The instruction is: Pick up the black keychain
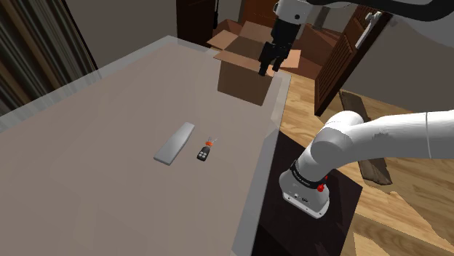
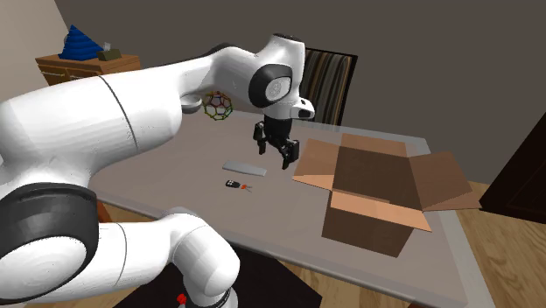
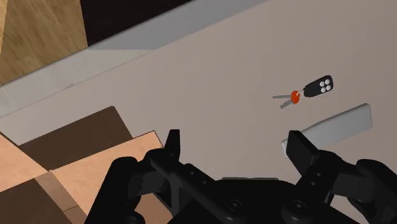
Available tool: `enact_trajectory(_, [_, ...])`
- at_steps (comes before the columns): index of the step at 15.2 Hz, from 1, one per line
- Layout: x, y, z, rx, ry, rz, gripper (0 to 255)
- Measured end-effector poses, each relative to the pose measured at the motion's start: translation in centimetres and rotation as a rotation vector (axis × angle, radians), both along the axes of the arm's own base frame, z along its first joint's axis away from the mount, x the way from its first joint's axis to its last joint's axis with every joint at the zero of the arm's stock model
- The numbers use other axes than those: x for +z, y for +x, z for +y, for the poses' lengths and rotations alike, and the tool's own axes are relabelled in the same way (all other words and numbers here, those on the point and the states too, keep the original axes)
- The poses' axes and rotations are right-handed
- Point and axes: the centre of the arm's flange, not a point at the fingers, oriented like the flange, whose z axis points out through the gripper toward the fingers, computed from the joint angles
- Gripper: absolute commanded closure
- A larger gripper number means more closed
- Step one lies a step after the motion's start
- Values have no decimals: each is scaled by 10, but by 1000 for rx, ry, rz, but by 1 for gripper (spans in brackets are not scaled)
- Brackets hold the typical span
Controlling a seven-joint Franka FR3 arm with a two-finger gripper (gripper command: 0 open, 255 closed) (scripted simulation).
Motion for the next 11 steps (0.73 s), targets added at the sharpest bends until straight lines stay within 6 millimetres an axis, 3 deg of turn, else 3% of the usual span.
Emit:
enact_trajectory(3, [-10, -2, 13, -8, -5, -1, 0])
enact_trajectory(11, [-70, -3, 100, -61, -37, -6, 0])
